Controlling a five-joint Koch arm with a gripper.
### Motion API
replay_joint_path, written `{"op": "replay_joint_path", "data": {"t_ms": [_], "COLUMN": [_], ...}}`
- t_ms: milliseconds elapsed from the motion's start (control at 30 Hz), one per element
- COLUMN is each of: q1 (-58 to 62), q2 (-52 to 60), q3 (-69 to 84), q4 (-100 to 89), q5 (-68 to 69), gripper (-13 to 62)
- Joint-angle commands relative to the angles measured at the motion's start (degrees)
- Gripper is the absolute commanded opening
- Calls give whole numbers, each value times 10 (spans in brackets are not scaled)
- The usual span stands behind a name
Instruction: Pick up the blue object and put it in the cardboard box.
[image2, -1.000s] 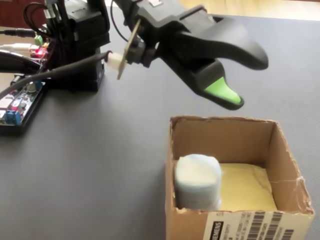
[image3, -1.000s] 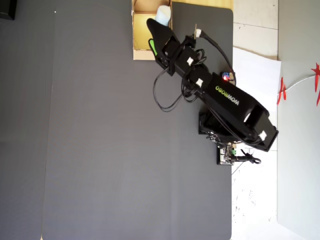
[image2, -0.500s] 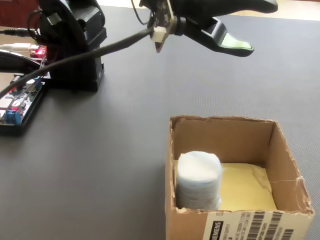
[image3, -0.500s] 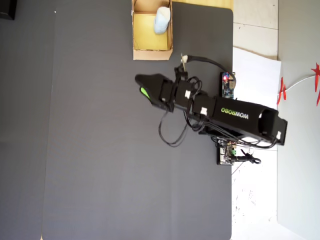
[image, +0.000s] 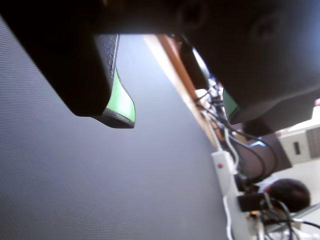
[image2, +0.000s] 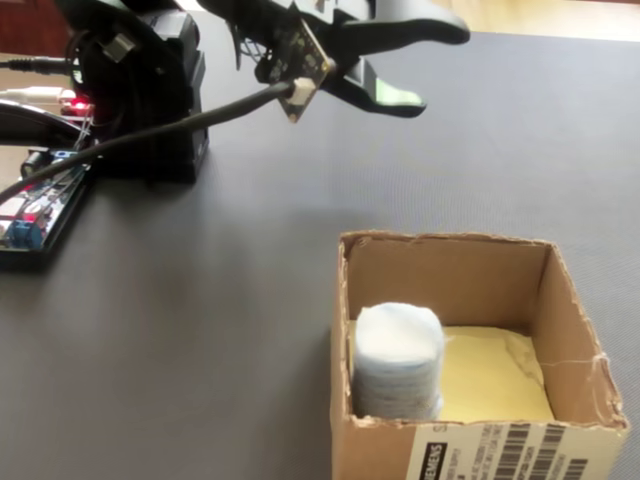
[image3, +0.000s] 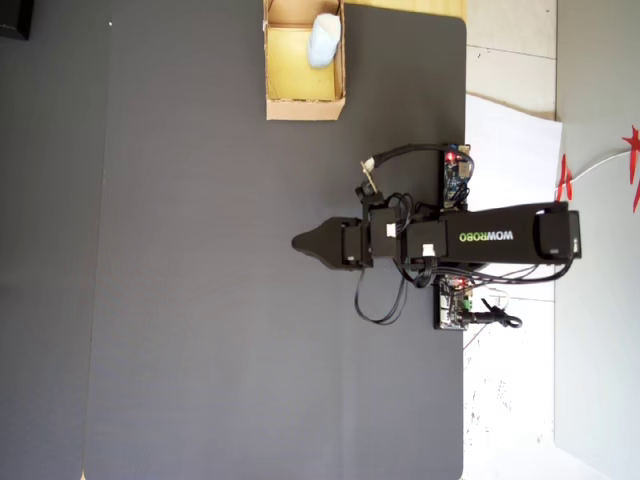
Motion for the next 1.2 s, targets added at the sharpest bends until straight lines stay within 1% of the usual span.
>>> {"op": "replay_joint_path", "data": {"t_ms": [0,367,533,767,1167], "q1": [-14,-28,-29,-26,-18], "q2": [50,54,54,54,53], "q3": [-10,116,116,116,116], "q4": [-29,-57,-25,119,130], "q5": [3,4,2,1,0], "gripper": [348,350,354,355,349]}}
